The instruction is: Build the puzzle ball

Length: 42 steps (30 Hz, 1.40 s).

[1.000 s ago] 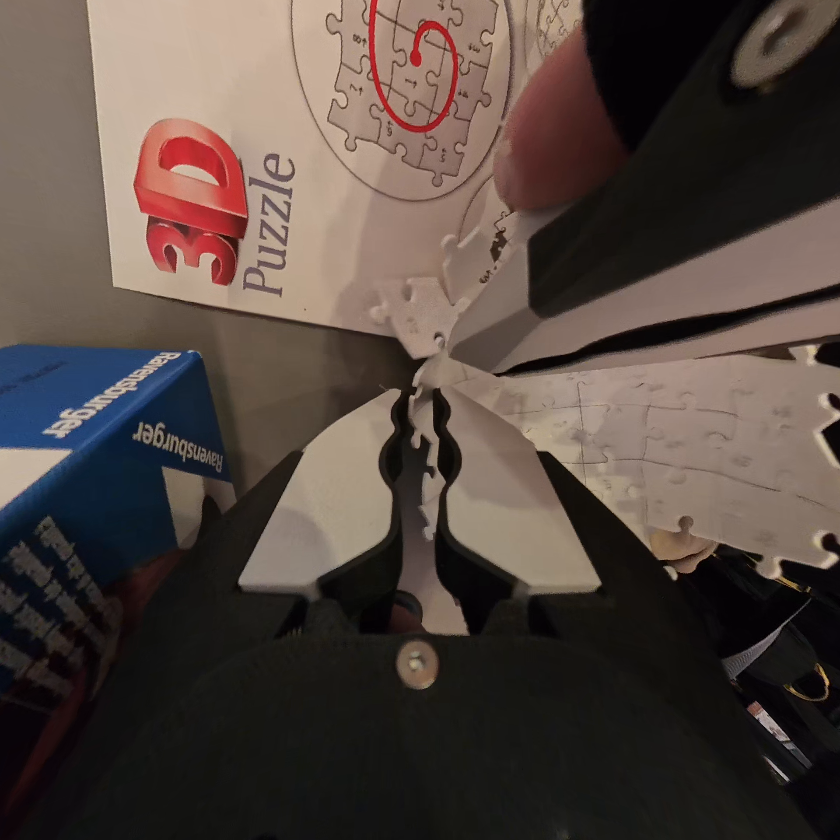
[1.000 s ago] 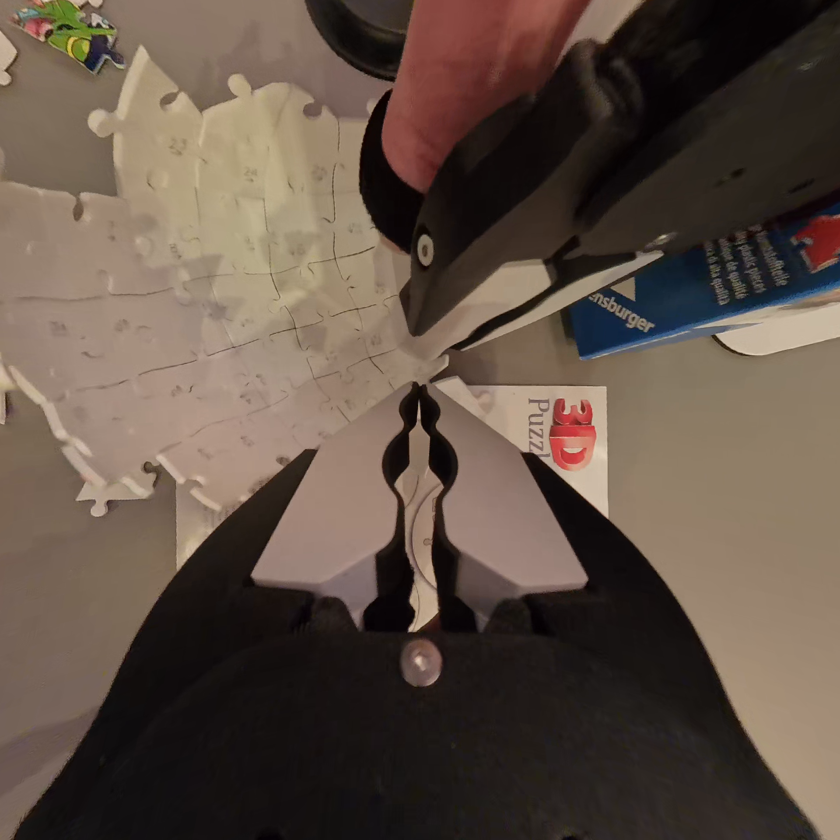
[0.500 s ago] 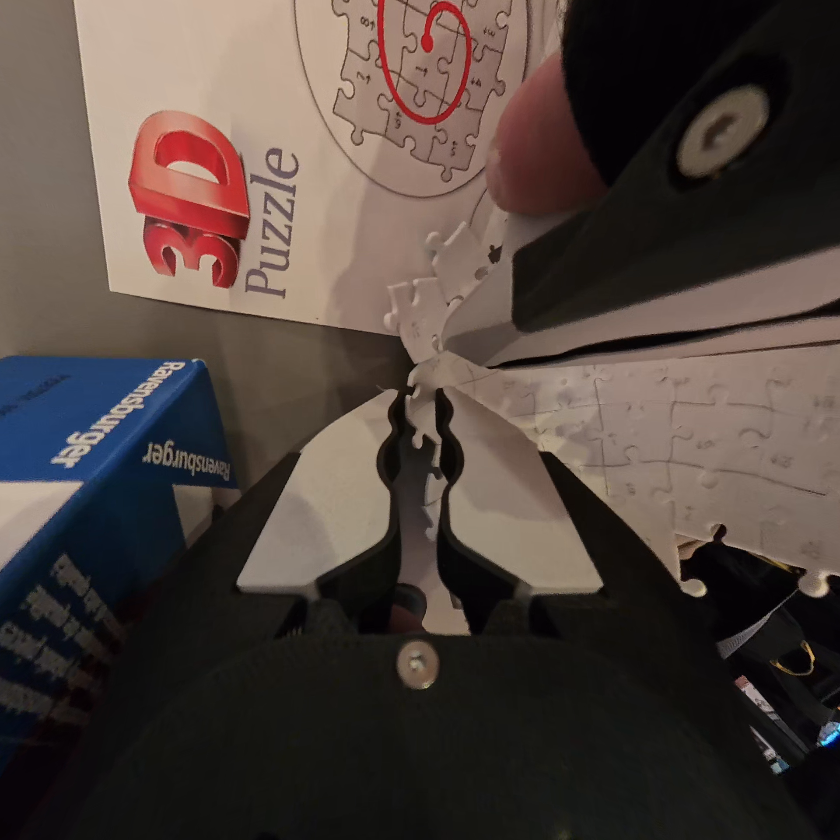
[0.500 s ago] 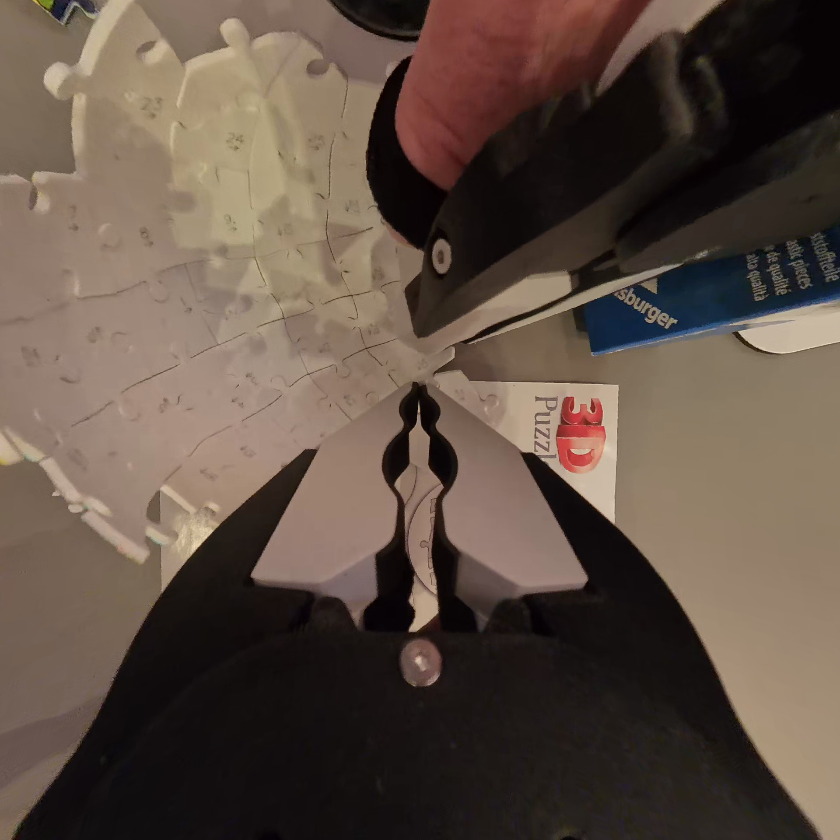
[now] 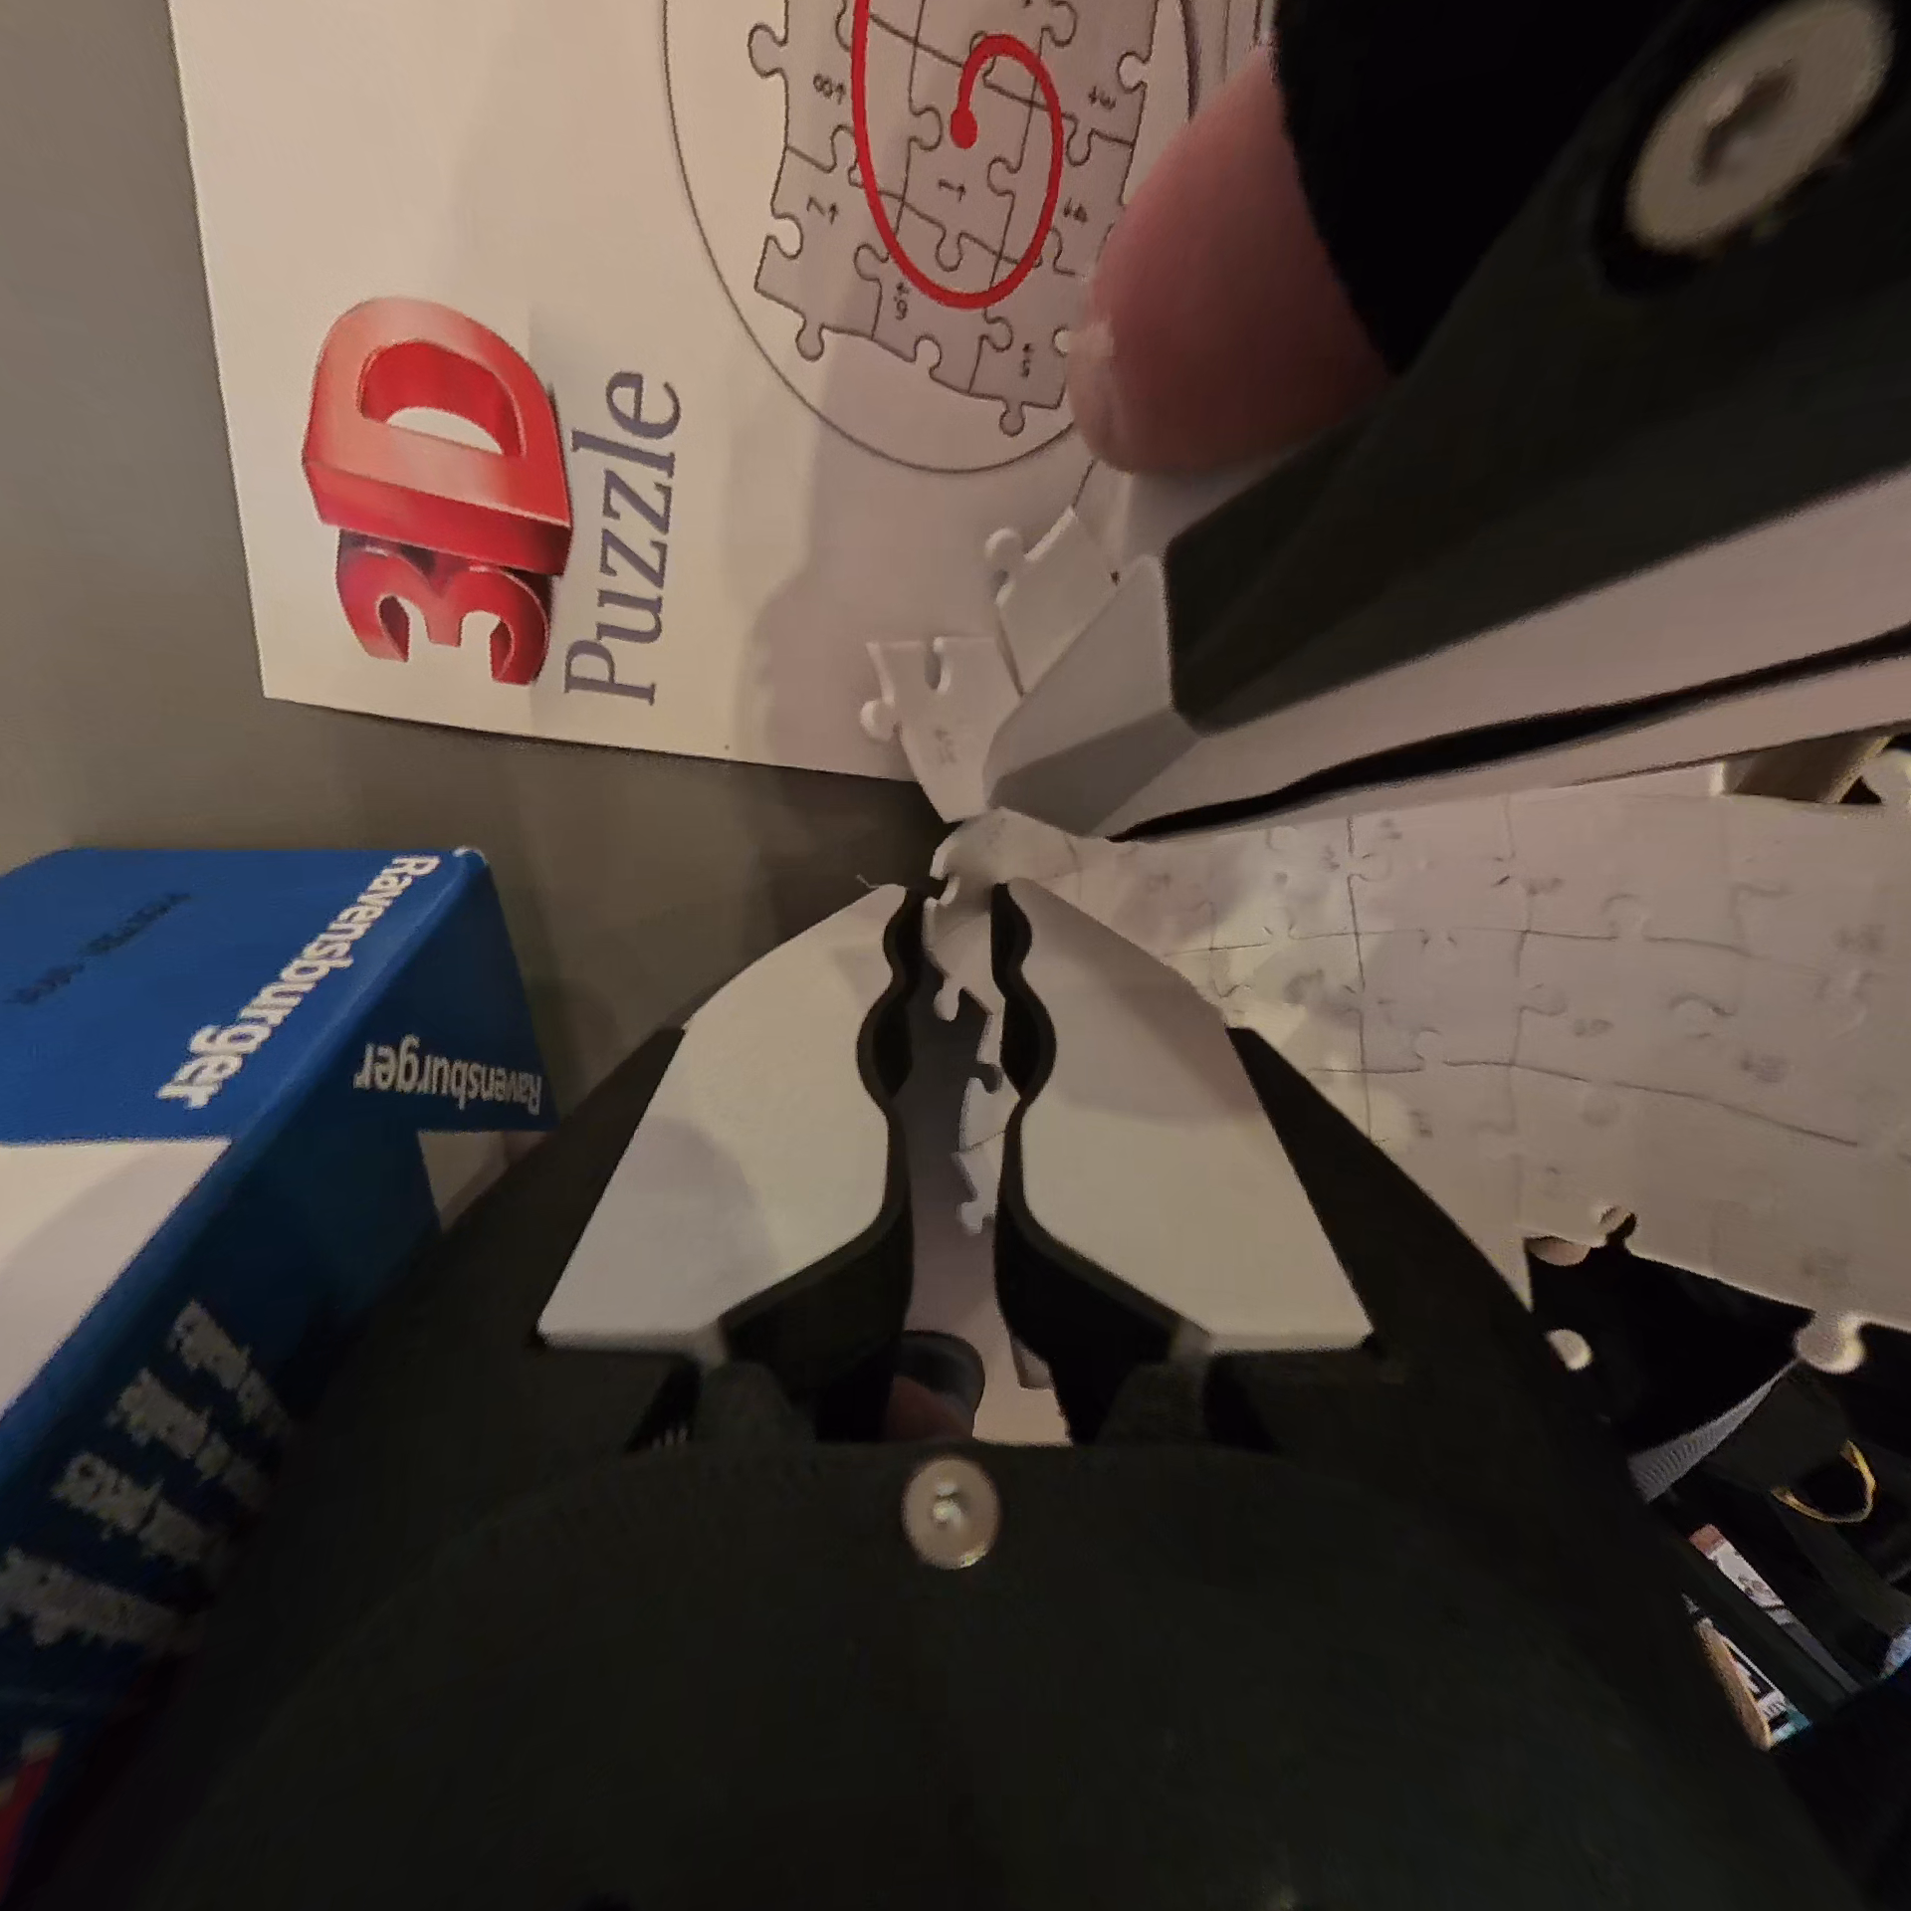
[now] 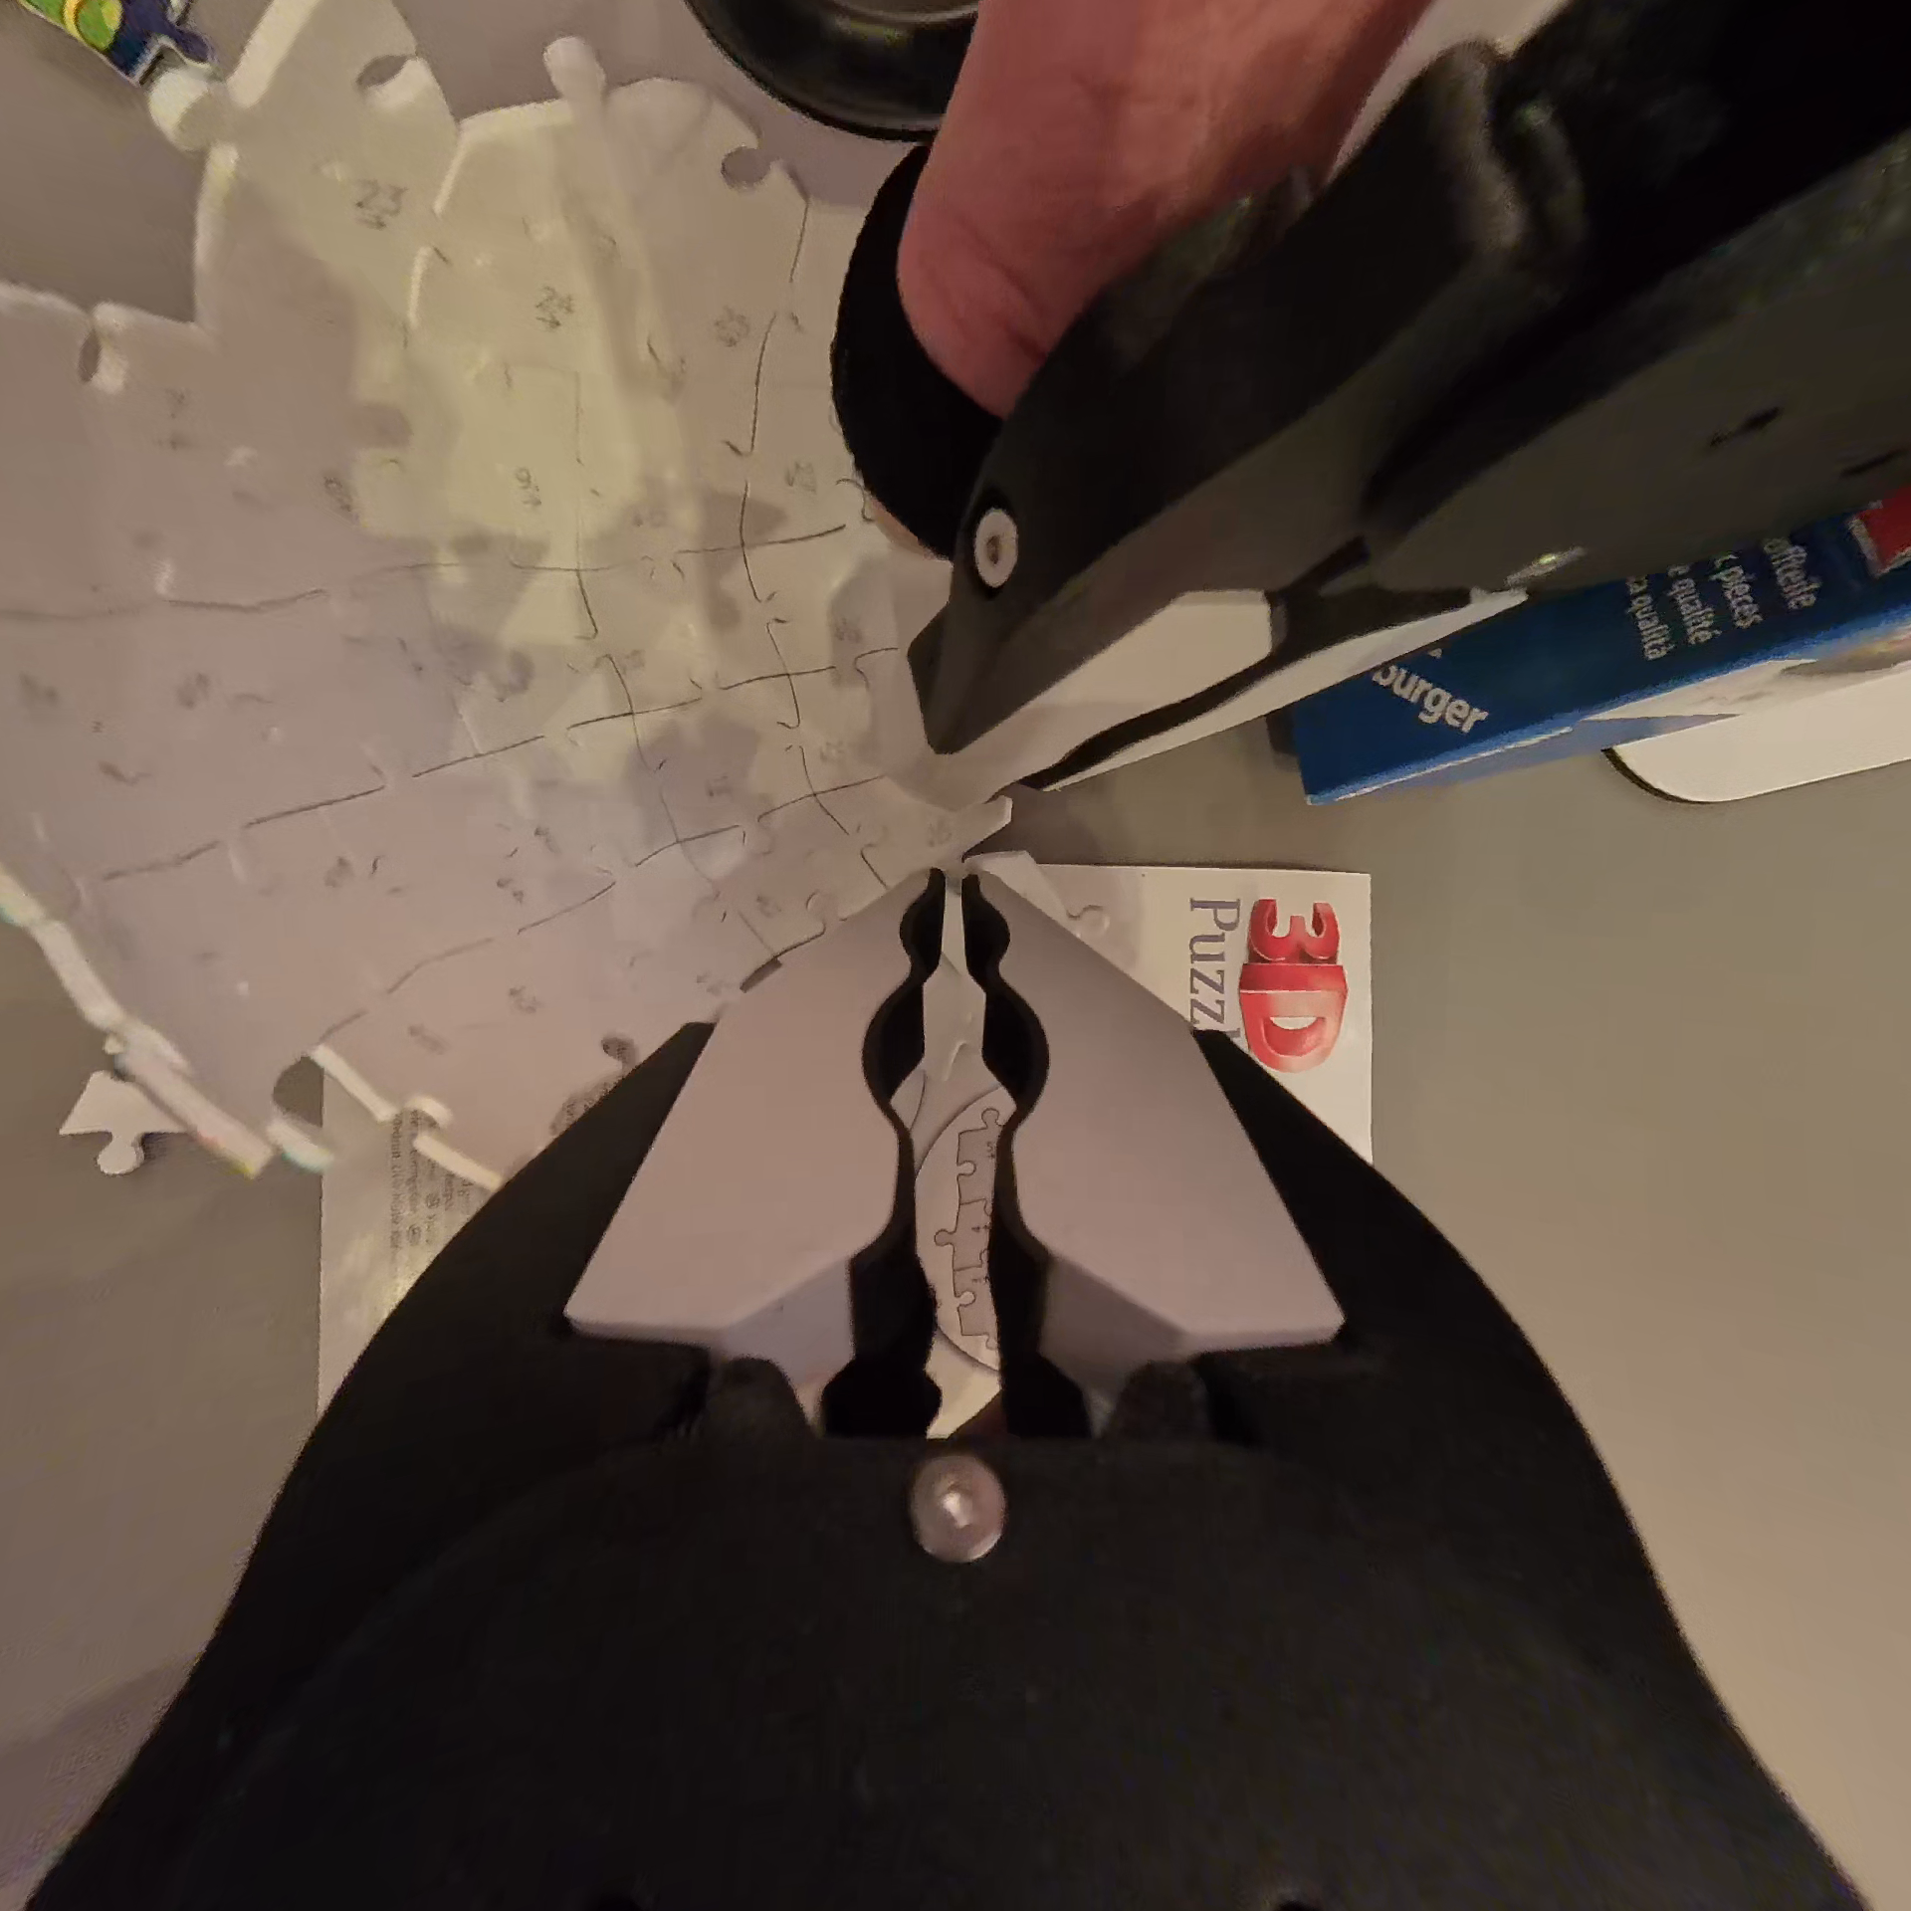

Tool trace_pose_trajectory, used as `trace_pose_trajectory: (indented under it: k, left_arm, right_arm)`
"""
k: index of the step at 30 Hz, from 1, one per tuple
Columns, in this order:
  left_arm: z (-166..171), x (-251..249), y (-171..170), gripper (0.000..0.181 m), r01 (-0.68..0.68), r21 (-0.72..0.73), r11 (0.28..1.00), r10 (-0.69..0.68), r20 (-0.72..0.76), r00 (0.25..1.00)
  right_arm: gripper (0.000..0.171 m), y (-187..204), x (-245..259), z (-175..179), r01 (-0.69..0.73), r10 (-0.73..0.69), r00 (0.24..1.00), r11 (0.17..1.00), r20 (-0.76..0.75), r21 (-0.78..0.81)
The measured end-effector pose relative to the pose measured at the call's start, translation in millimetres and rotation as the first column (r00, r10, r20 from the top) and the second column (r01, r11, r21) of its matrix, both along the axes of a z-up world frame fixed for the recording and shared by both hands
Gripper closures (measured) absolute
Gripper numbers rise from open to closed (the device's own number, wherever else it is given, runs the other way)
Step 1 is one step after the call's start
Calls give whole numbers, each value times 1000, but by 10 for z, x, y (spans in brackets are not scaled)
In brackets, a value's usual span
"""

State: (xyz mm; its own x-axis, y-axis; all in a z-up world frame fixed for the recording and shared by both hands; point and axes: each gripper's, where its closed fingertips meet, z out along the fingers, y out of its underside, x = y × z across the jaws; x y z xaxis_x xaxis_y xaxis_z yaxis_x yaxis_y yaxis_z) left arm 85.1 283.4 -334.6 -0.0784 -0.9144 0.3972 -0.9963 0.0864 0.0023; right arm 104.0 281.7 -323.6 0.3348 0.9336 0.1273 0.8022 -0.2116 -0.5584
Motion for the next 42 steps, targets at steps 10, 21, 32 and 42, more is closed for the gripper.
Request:
trace_pose_trajectory:
  k: [10, 21, 32, 42]
  left_arm:
    - [-3, 19, 1, 169, 12, -2, 1000, -12, 3, 1000]
    - [-5, 35, 6, 169, 23, -5, 1000, -23, 25, 999]
    - [-8, 64, 0, 170, 20, -16, 1000, -20, 48, 999]
    - [-7, 59, -5, 170, 3, -26, 1000, -1, 75, 997]
  right_arm:
    - [171, 9, -50, -46, -42, 42, 999, 999, 26, 32]
    - [171, 9, -41, -64, -40, 40, 998, 999, -40, 3]
    - [171, -39, -7, 50, -1, 1, 991, 1000, -135, 0]
    - [171, -68, 57, 172, 34, -31, 984, 999, -176, 10]
